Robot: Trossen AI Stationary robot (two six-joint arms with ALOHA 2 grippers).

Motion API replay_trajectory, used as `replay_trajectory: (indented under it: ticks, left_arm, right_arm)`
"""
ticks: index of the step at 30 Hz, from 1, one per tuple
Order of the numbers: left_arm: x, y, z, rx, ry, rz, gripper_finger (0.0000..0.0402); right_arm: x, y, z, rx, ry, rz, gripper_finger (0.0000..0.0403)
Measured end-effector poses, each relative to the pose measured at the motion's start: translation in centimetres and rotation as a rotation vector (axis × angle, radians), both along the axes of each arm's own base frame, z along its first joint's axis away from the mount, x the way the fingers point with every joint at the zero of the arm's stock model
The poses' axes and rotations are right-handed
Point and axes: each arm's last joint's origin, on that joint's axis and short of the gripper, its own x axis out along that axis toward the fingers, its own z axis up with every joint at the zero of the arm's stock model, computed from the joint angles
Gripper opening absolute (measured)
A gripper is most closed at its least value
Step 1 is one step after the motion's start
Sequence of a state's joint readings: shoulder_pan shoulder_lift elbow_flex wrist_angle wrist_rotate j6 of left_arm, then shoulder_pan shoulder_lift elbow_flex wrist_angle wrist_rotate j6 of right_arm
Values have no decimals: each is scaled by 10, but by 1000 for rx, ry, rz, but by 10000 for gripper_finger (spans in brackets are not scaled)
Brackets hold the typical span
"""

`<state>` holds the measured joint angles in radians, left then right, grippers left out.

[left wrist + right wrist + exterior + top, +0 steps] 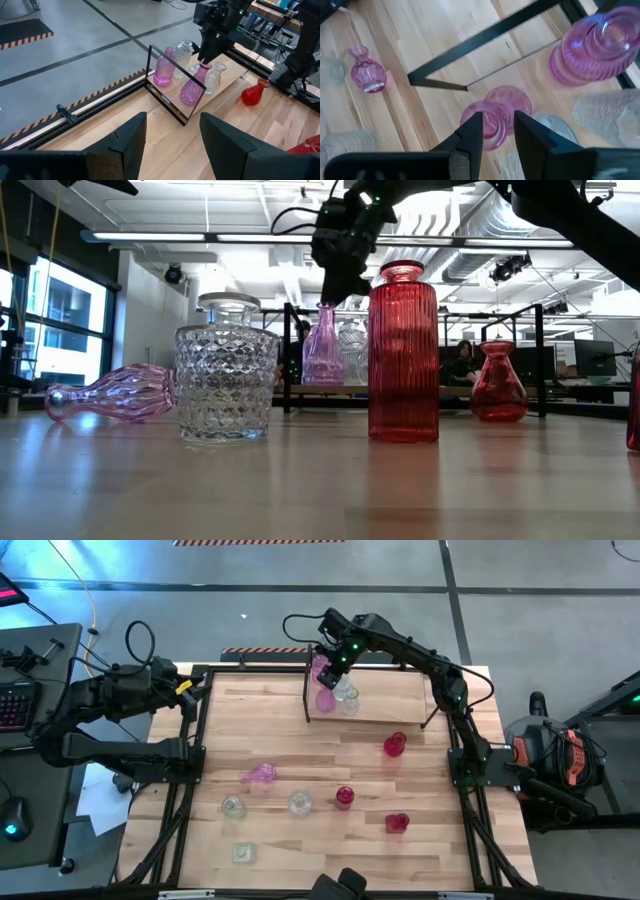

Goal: Sort vases onto shelf
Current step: Align the violet vase with the other violet vase on the shelf

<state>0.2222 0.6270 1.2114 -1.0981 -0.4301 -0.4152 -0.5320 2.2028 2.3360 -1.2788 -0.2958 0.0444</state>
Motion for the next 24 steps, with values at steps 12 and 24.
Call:
replay_trajectory:
  ticks: [12, 24]
  left_arm:
    - [0, 0, 0, -3, -2, 1, 177]
    - [0, 0, 0, -2, -1, 0, 177]
  right_arm:
    - [1, -1, -1, -48, 9, 3, 92]
    - [7, 5, 0, -83, -4, 8, 92]
